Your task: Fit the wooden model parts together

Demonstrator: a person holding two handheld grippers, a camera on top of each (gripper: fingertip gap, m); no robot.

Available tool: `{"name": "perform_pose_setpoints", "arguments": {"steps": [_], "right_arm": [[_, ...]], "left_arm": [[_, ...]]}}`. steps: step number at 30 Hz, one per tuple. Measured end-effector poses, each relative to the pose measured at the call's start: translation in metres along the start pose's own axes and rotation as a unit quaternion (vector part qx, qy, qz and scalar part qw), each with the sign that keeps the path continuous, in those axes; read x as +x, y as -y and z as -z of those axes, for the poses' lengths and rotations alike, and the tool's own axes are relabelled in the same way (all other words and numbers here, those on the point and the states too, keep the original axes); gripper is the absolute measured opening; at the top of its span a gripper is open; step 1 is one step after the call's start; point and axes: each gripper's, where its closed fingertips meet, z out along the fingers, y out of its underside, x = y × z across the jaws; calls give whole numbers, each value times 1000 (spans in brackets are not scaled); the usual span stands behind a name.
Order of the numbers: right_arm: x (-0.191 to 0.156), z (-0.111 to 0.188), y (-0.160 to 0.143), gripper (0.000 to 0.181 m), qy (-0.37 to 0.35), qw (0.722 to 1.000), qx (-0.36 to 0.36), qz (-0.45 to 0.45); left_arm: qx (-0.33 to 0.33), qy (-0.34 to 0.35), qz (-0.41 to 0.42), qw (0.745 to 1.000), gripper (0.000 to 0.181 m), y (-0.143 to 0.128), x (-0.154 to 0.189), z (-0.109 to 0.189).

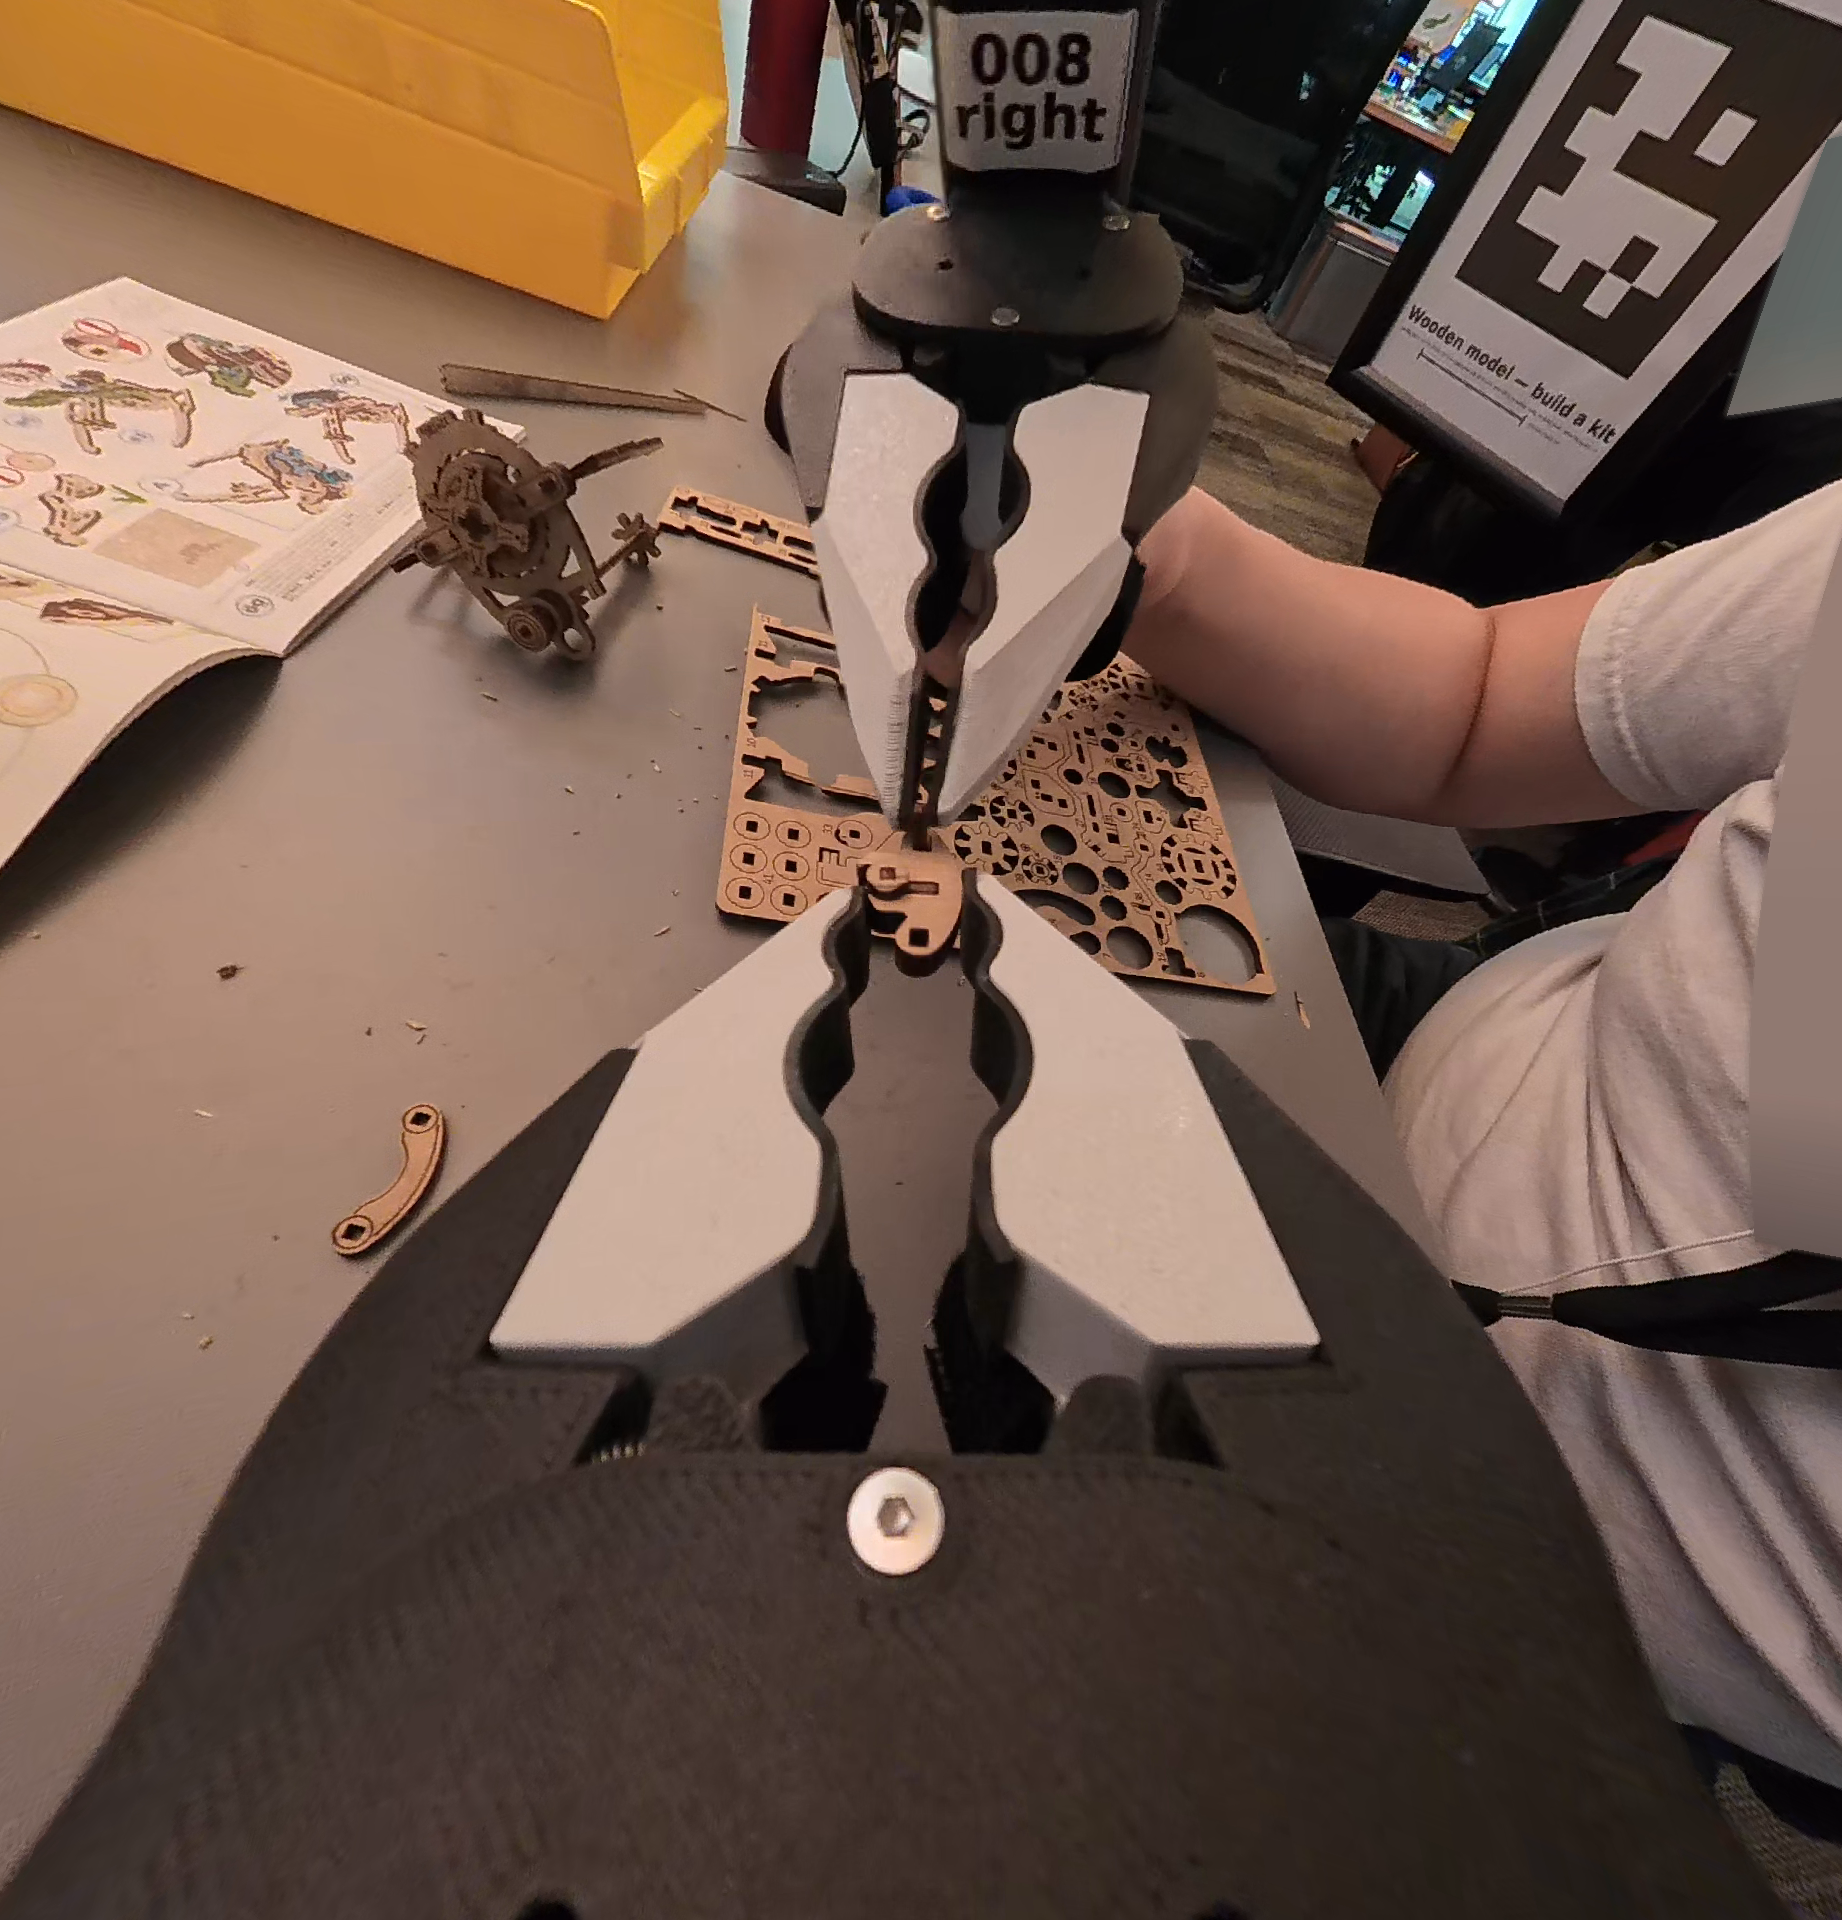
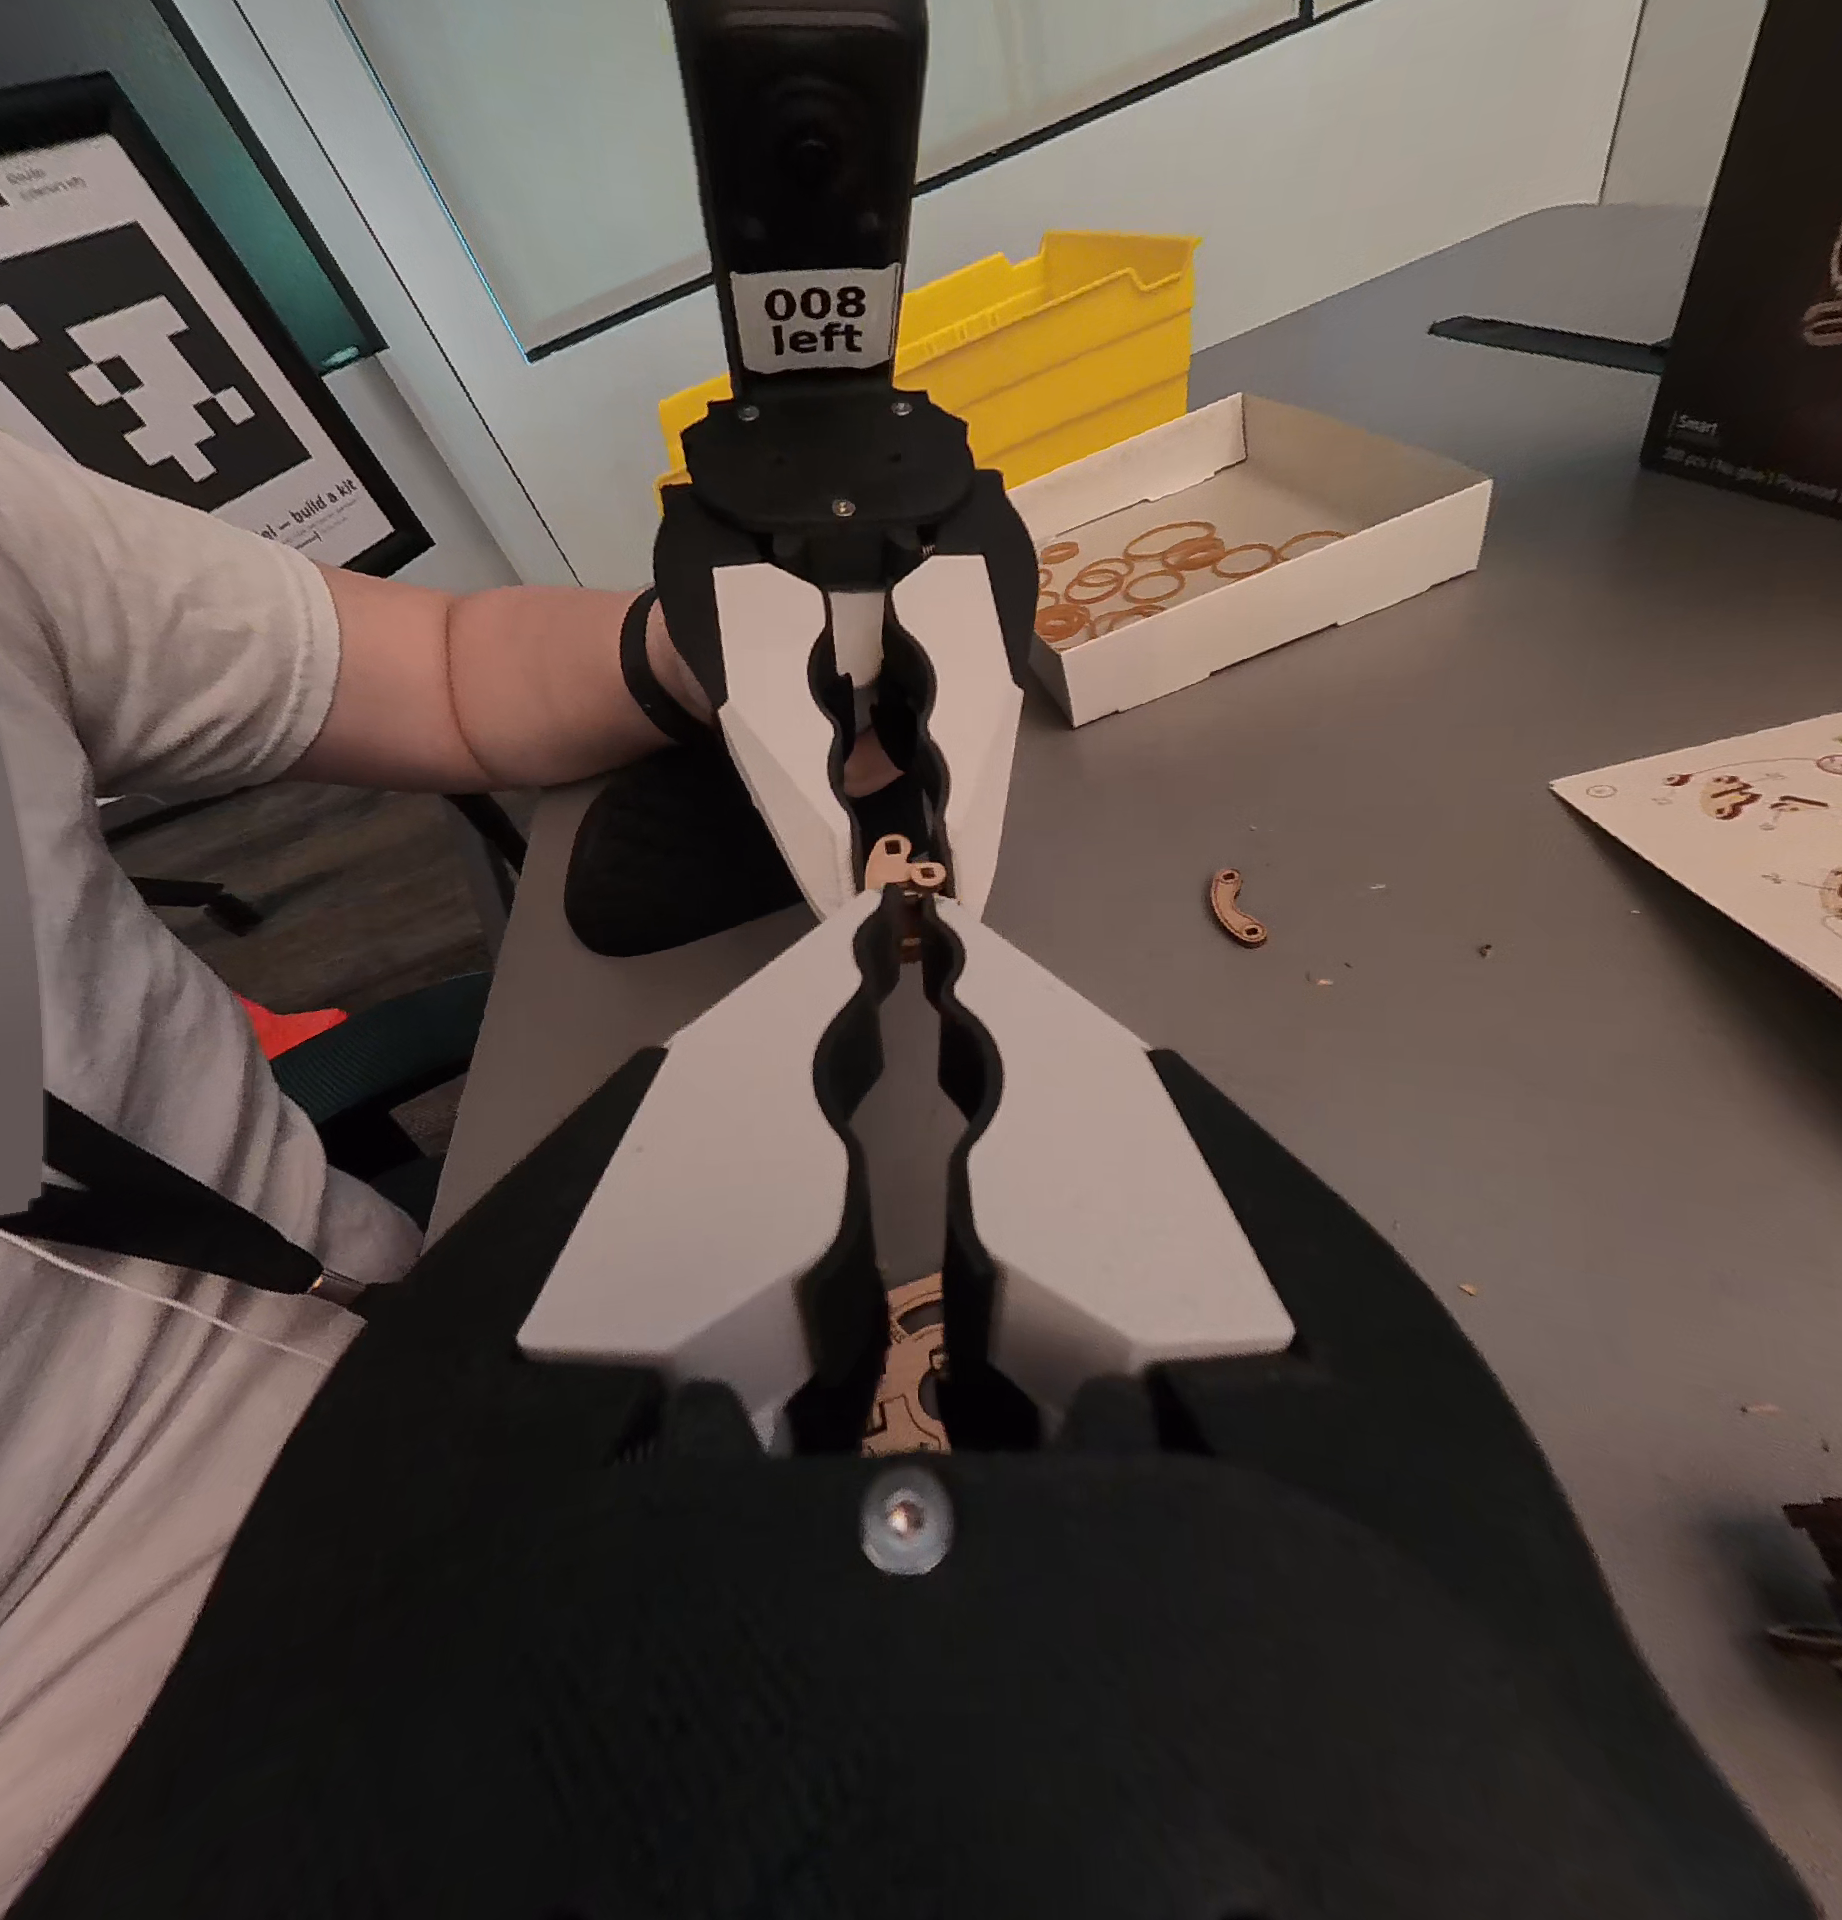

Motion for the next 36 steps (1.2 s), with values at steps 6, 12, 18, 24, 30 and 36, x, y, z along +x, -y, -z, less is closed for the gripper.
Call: {"name": "perform_pose_setpoints", "arguments": {"steps": [6,12,18,24,30,36], "right_arm": [[2,1,8,0,-16,999,29,4],[0,4,21,0,-30,996,68,41],[-1,4,19,0,-41,995,61,66],[0,4,17,0,-34,997,52,51],[-5,6,20,0,-13,997,62,53],[-19,22,37,25,-93,955,89,269]], "left_arm": [[21,4,7,1000,14,7,-1,3],[61,-11,32,998,14,20,1,9],[73,-7,32,997,14,23,2,9],[70,16,2,997,14,23,-1,9],[69,-2,4,998,14,23,4,9],[71,-55,83,993,14,24,8,11]]}}
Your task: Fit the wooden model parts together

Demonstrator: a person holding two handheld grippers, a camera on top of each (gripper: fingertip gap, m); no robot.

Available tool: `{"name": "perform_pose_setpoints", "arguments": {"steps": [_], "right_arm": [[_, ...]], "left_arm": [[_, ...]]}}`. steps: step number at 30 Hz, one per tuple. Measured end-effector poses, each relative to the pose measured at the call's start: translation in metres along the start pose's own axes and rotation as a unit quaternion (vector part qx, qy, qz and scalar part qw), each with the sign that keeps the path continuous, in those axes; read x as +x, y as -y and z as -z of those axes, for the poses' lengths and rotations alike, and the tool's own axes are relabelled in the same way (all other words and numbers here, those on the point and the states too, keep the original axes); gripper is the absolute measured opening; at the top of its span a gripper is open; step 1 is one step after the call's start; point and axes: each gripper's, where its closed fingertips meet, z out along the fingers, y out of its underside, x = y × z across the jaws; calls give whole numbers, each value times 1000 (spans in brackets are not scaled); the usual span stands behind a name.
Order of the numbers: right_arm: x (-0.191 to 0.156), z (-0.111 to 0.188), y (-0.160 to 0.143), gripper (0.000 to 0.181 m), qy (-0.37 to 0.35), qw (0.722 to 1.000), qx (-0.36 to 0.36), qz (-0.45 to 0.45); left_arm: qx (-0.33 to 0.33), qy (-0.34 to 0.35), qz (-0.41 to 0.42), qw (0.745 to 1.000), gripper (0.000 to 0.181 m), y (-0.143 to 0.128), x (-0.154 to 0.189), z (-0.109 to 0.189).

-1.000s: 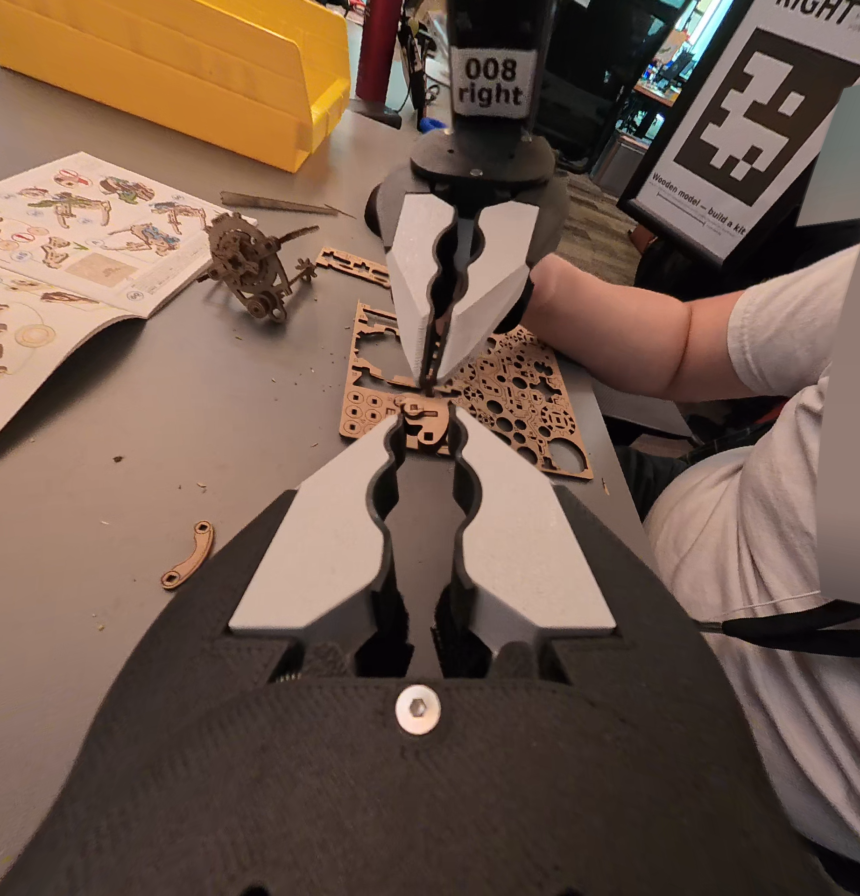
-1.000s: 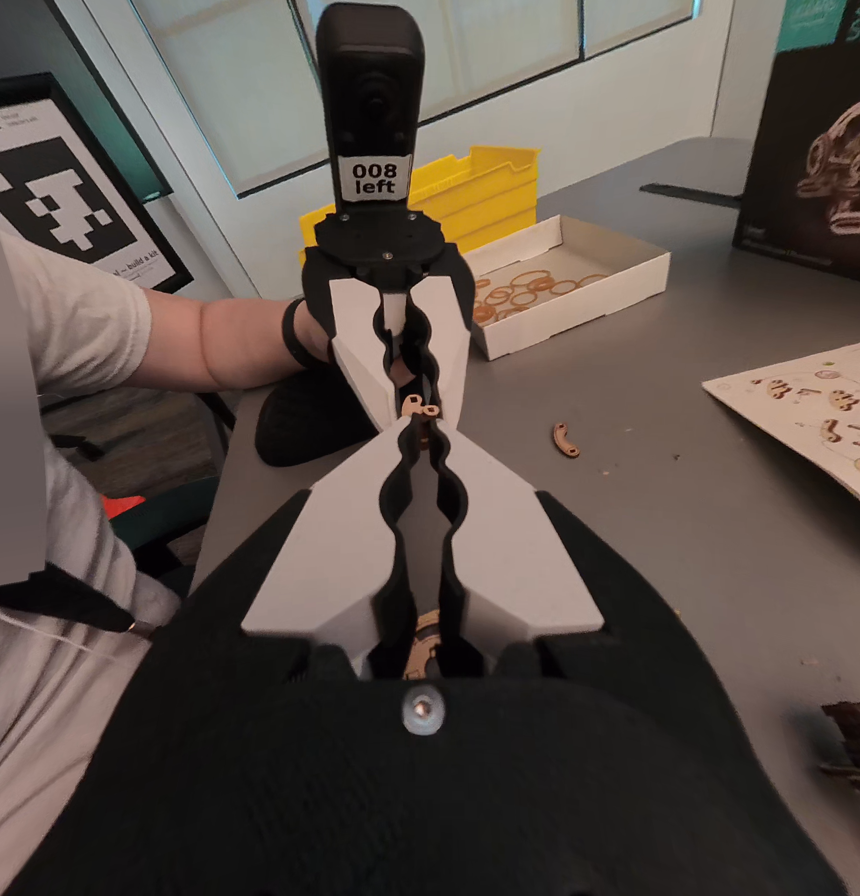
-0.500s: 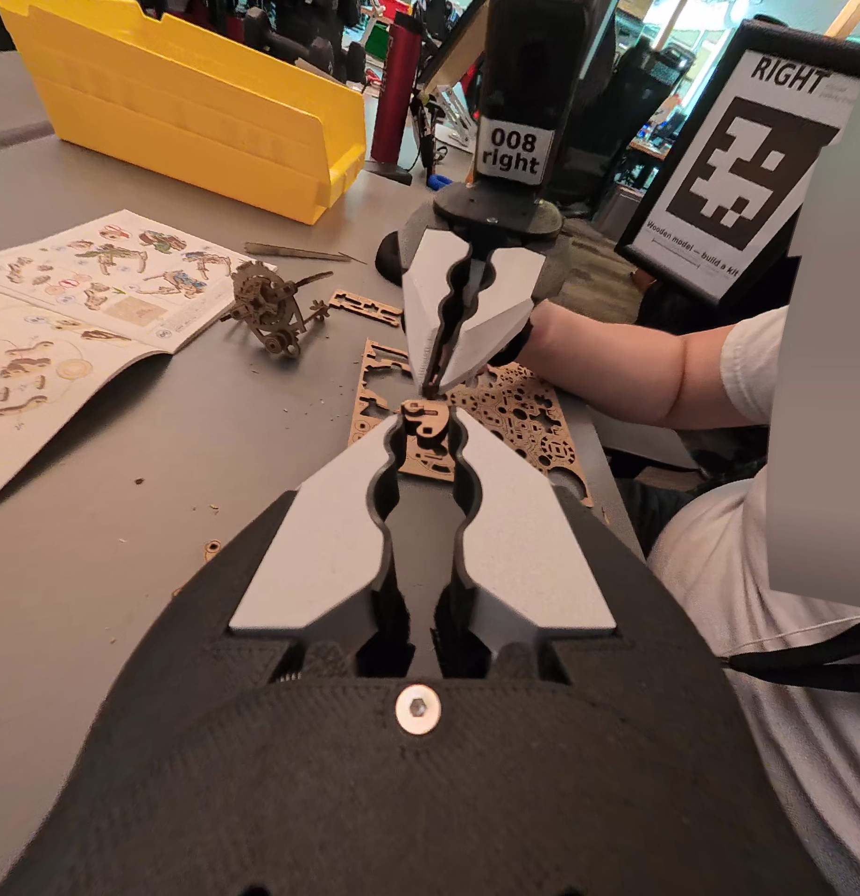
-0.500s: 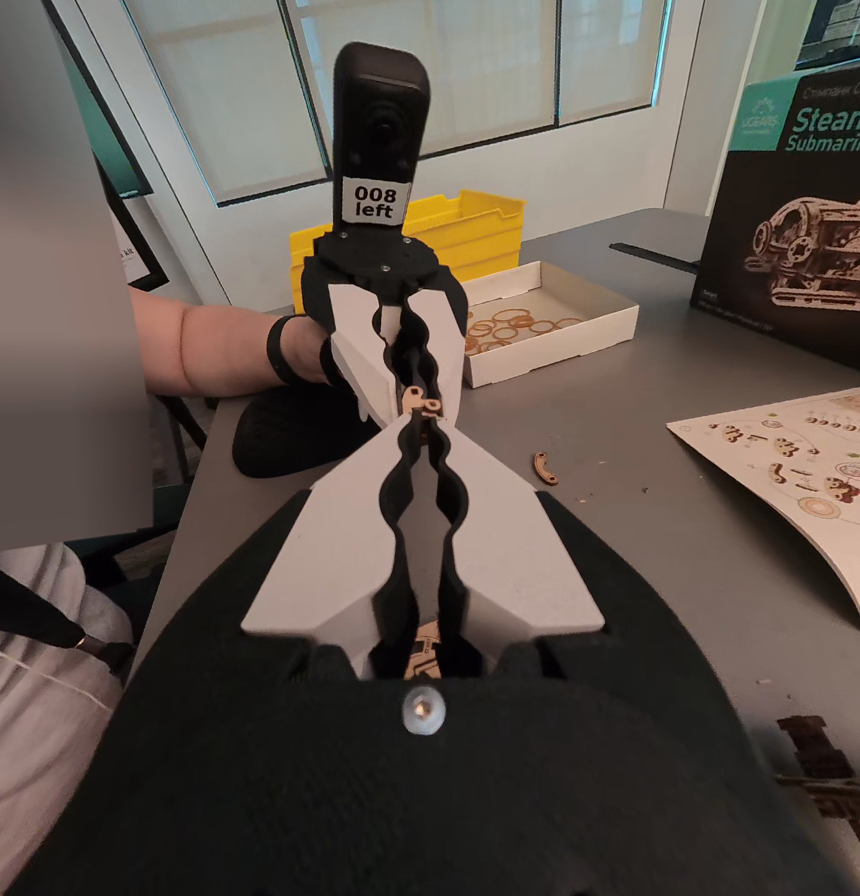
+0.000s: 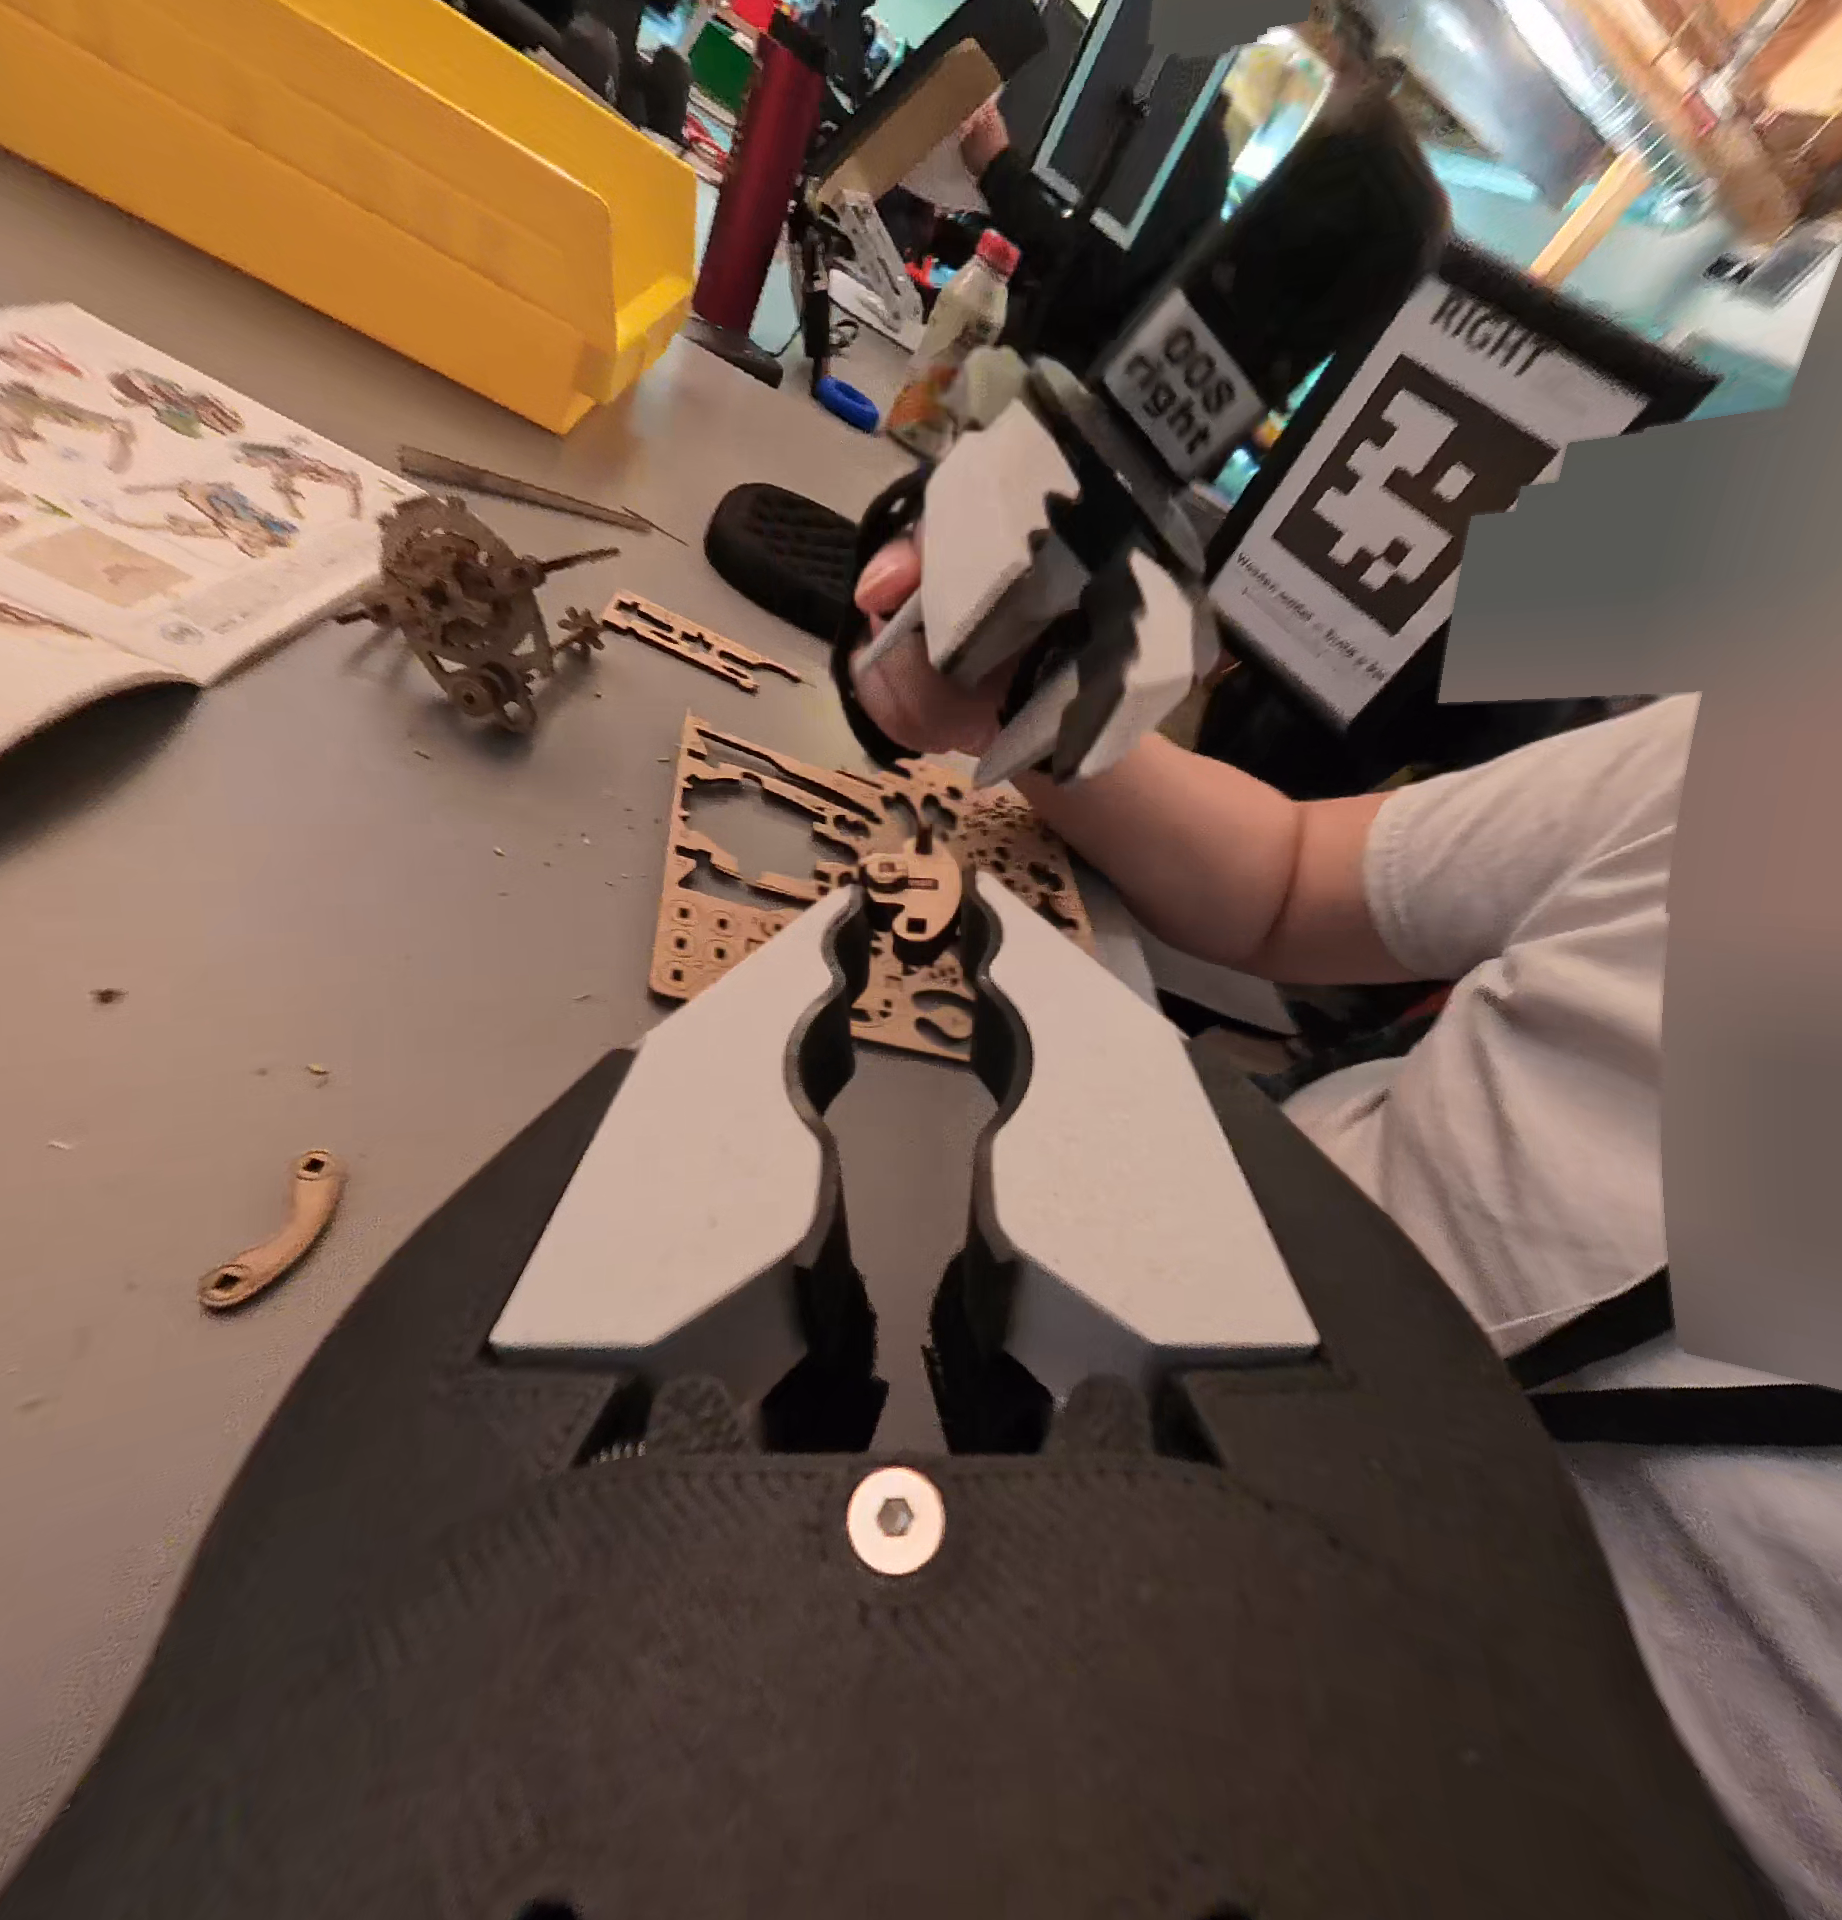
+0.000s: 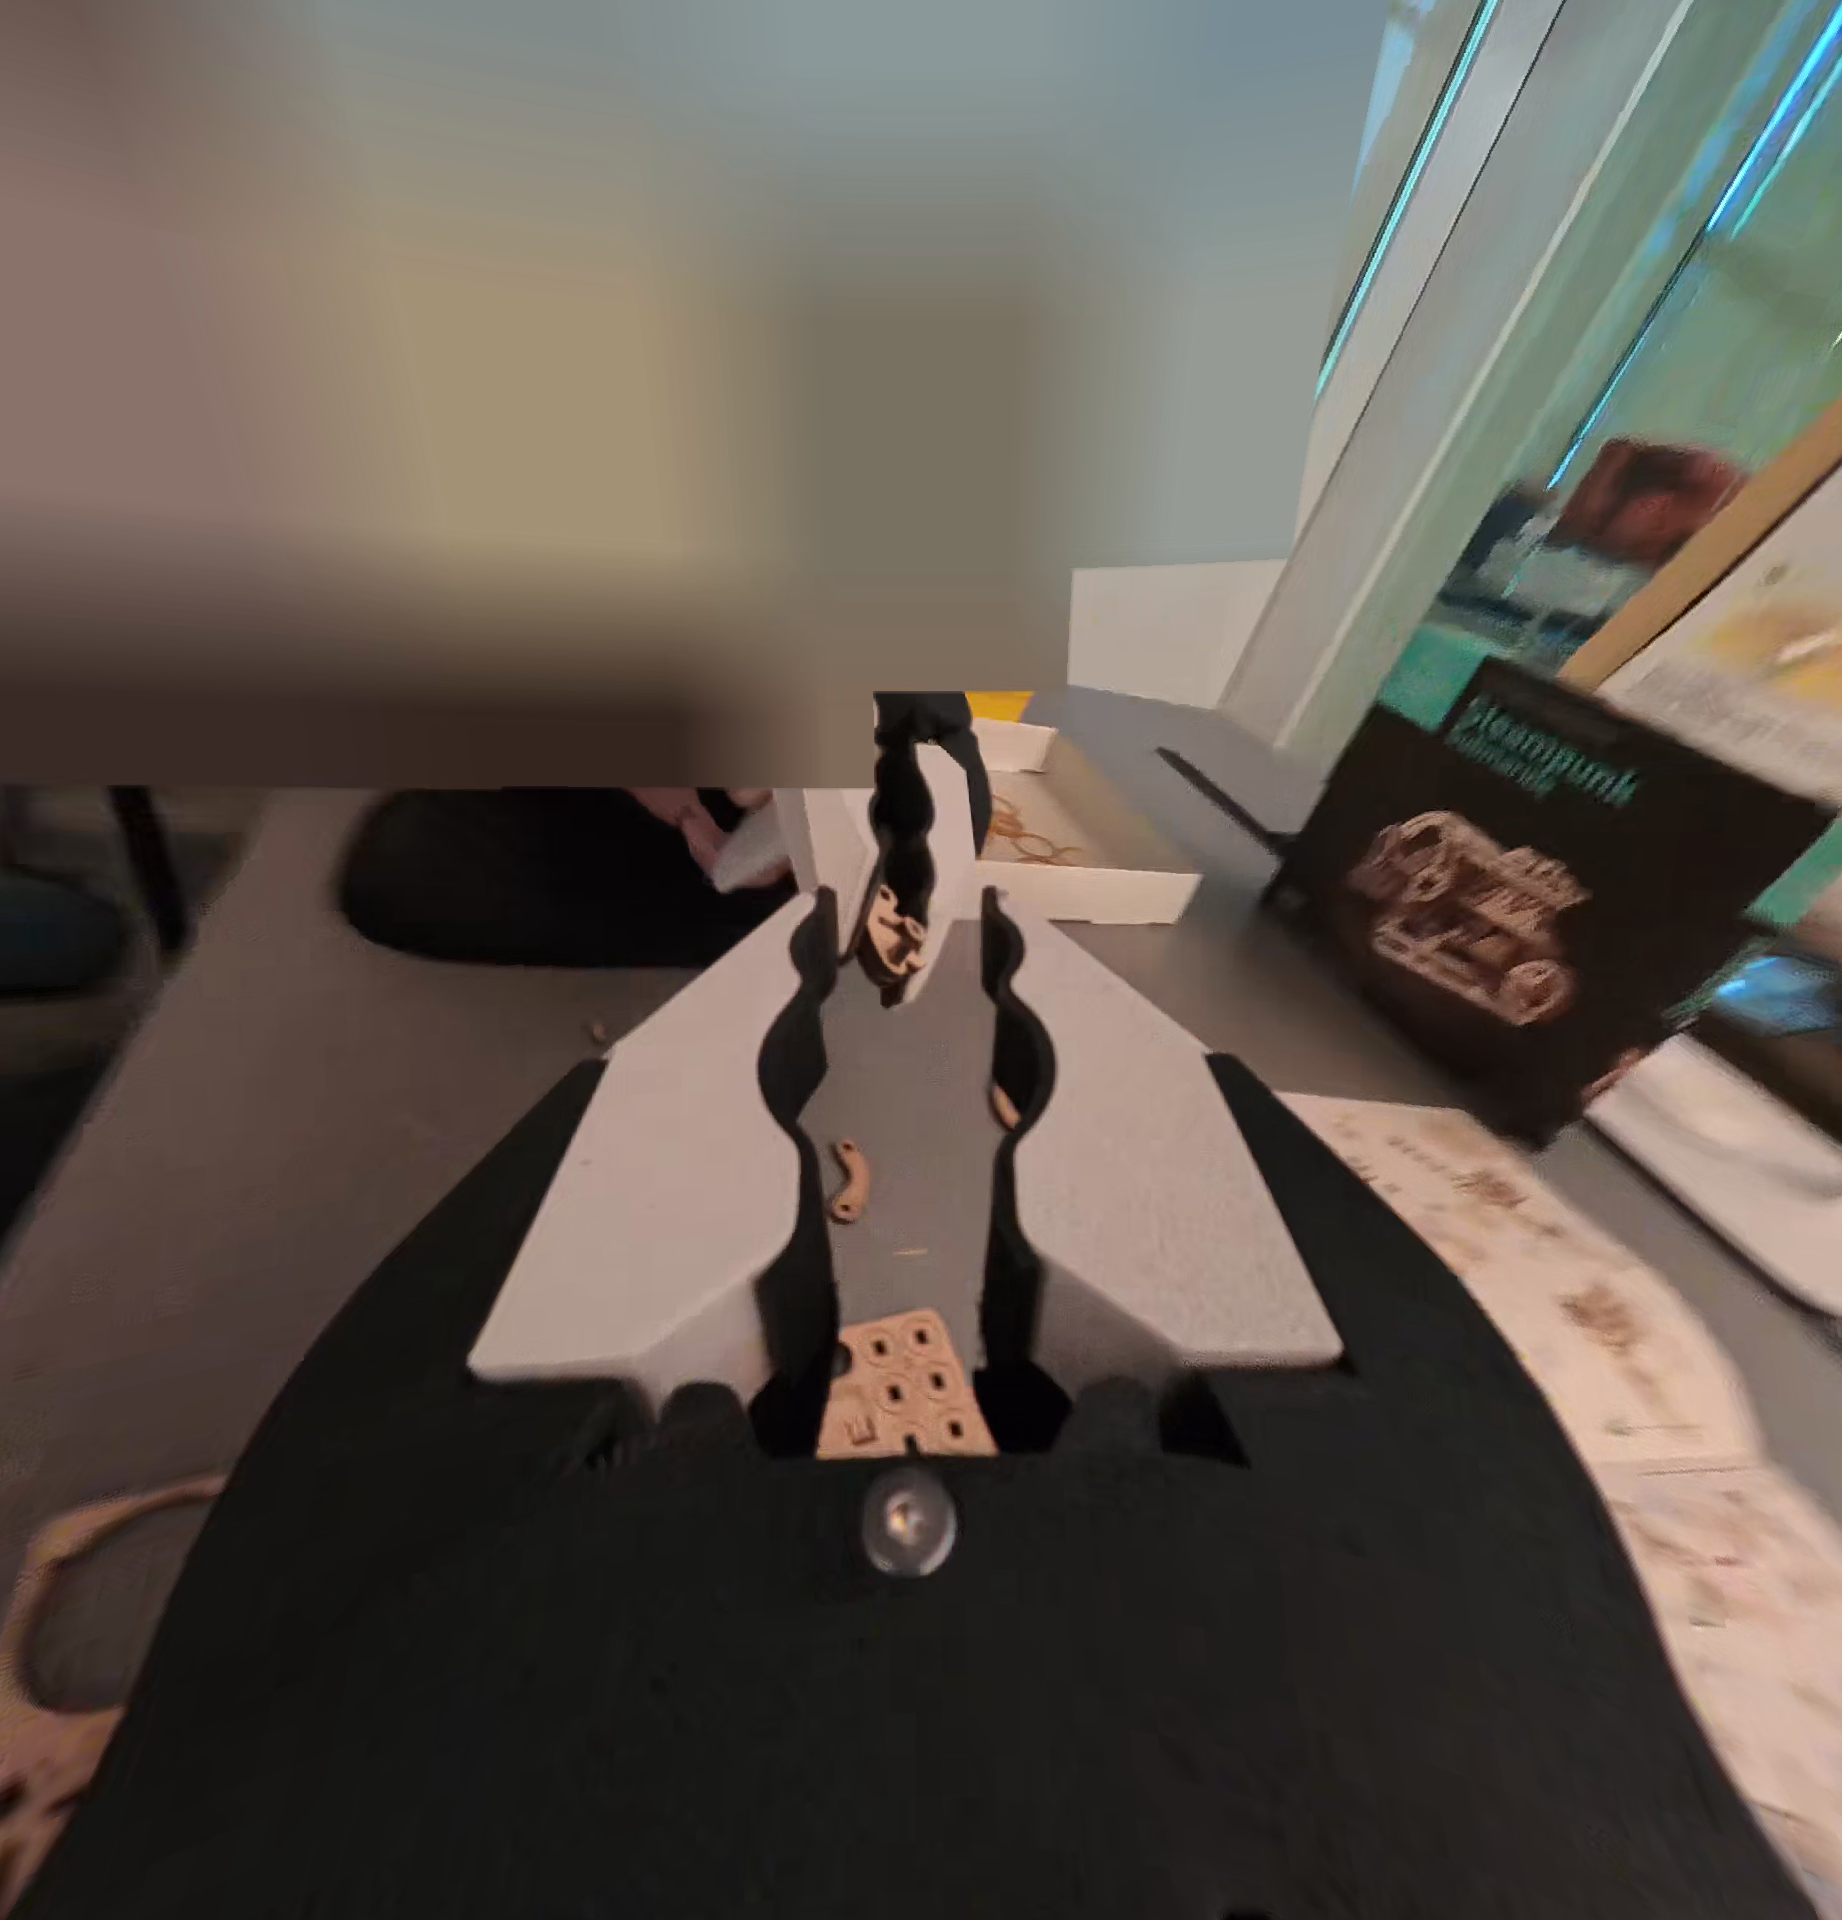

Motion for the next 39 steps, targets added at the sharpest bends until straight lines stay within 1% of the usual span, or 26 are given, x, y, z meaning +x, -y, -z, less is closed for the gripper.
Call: {"name": "perform_pose_setpoints", "arguments": {"steps": [2,5,9,13,18,20,21,23,25,26,30,34,37,39], "right_arm": [[-8,-5,-7,30,-7,998,-26,63],[-12,-11,-18,34,-20,990,-58,126],[-15,-14,-25,22,-23,983,-77,166],[-21,-17,-34,18,-17,974,-101,201],[-24,-20,-48,18,-7,967,-136,215],[-26,-21,-51,10,-4,965,-144,219],[-26,-21,-52,10,-3,965,-146,219],[-27,-21,-52,10,-3,964,-146,221],[-26,-21,-52,15,-6,964,-146,223],[-27,-22,-53,10,-3,963,-148,223],[-27,-22,-55,9,-1,964,-152,220],[-27,-22,-52,10,-2,969,-144,202],[-26,-23,-50,16,-4,972,-139,187],[-25,-23,-50,14,-7,973,-138,186]], "left_arm": [[2,-24,36,999,14,0,3,0],[-2,-48,80,996,14,-1,5,1],[-35,-57,116,991,14,-11,3,1],[-63,-68,146,985,14,-22,2,0],[-91,-72,158,981,14,-31,2,1],[-96,-71,160,980,14,-33,2,0],[-94,-71,162,980,14,-33,1,0],[-94,-74,167,979,14,-33,2,0],[-93,-76,171,978,14,-33,2,0],[-94,-75,173,977,14,-33,1,0],[-95,-77,182,976,14,-34,0,0],[-85,-85,196,973,14,-32,1,1],[-78,-85,202,973,14,-30,0,2],[-75,-87,205,972,14,-28,0,2]]}}
